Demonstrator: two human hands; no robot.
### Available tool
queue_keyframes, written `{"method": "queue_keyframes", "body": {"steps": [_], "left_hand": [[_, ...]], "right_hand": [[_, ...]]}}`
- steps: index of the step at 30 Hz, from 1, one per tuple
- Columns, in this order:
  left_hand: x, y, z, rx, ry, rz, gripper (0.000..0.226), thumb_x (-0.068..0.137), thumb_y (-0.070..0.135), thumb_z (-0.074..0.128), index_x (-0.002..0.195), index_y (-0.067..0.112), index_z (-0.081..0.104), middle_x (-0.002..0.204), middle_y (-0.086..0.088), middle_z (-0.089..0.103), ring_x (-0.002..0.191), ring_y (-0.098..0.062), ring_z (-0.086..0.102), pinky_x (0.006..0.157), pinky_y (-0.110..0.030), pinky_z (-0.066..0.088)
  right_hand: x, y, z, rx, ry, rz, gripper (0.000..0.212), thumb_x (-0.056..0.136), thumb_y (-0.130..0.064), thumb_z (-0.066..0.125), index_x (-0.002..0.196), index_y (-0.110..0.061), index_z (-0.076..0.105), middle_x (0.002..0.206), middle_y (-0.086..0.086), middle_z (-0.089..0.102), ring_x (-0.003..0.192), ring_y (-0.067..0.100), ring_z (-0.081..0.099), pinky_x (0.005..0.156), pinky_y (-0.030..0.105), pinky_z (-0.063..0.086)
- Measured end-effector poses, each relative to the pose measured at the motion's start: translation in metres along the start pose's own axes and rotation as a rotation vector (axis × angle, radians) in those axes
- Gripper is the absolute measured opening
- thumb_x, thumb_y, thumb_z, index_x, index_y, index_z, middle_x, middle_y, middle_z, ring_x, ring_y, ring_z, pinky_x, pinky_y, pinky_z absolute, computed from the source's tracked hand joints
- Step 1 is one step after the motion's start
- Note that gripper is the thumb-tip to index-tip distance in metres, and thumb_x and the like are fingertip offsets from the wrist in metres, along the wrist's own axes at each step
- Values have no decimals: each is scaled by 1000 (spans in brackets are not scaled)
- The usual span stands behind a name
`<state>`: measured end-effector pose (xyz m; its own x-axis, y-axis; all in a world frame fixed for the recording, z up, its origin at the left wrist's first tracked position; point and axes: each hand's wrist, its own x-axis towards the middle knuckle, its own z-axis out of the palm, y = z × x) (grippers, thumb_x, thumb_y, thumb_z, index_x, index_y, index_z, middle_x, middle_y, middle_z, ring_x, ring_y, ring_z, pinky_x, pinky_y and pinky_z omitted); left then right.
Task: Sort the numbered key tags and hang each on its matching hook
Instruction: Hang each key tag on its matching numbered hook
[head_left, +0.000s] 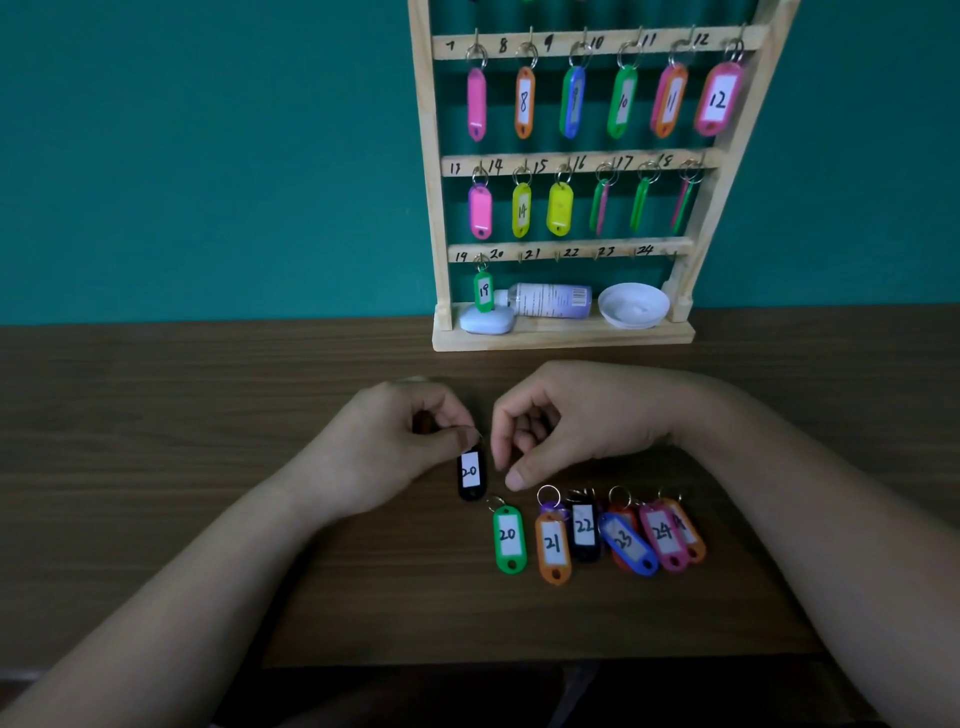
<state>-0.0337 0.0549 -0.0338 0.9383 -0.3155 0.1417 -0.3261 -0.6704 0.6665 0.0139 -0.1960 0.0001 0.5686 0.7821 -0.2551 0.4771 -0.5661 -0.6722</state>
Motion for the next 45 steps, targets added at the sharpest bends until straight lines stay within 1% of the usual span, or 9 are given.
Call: {"method": "queue_keyframes", "body": {"steps": [10, 15, 18, 21, 24, 31, 34, 39, 45], "left_hand": [[4, -7, 1, 39, 53, -23, 5, 92, 36, 78, 87, 37, 77, 91, 17, 72, 91, 0, 64, 75, -11, 42], [4, -7, 1, 48, 52, -17, 4, 92, 38, 77, 87, 37, 77, 92, 17, 72, 93, 0, 64, 80, -15, 45], [5, -7, 1, 41, 62, -22, 4, 92, 37, 78, 88, 37, 77, 92, 17, 72, 93, 0, 65, 82, -19, 47], [4, -7, 2, 34, 81, -19, 4, 92, 36, 79, 88, 37, 77, 92, 17, 72, 94, -1, 65, 80, -17, 45], [5, -5, 2, 13, 96, -11, 5, 92, 38, 79, 88, 36, 77, 90, 19, 72, 90, 0, 65, 76, -15, 44], [13, 1, 3, -32, 123, -30, 7, 94, 41, 77, 88, 36, 76, 86, 17, 74, 81, -1, 66, 68, -11, 44], [21, 4, 4, -41, 179, -31, 7, 94, 39, 77, 87, 36, 76, 84, 14, 73, 79, -1, 65, 65, -12, 44], [39, 15, 3, -36, 273, -16, 9, 94, 26, 74, 88, 32, 78, 83, 14, 75, 82, -1, 68, 74, -20, 51], [69, 31, 1, -45, 355, -2, 7, 96, 27, 74, 91, 30, 78, 86, 10, 76, 85, -1, 69, 77, -21, 53]], "right_hand": [[7, -4, 9, -12, -49, -41, 25, 86, -44, 88, 109, -42, 77, 95, 2, 67, 79, 6, 58, 67, 22, 48], [9, -2, 11, -46, -54, -66, 13, 91, -39, 84, 102, -37, 78, 95, -1, 68, 84, 15, 61, 72, 31, 49], [10, 1, 10, -37, -21, -74, 7, 95, -33, 82, 101, -32, 80, 93, -3, 71, 81, 7, 60, 72, 25, 48], [8, 6, 4, -33, 80, -80, 8, 97, -31, 80, 104, -28, 81, 94, -10, 75, 85, 2, 62, 74, 18, 48], [8, 14, -6, -2, 245, -89, 9, 95, -30, 81, 103, -25, 82, 97, -9, 78, 91, 8, 69, 81, 27, 54], [16, 41, -21, 229, 667, -49, 5, 94, -22, 83, 93, -18, 80, 84, -1, 81, 69, 9, 72, 61, 15, 51], [18, 48, -26, 264, 798, -9, 3, 98, -22, 79, 95, -21, 80, 83, 1, 81, 71, 11, 73, 57, 18, 49], [19, 53, -29, 257, 875, 41, 4, 100, -17, 75, 100, -18, 79, 87, 1, 81, 78, 13, 76, 64, 25, 58], [18, 53, -28, 216, 876, 95, 3, 99, -18, 77, 95, -18, 77, 83, -3, 81, 74, 13, 78, 62, 30, 58]]}}
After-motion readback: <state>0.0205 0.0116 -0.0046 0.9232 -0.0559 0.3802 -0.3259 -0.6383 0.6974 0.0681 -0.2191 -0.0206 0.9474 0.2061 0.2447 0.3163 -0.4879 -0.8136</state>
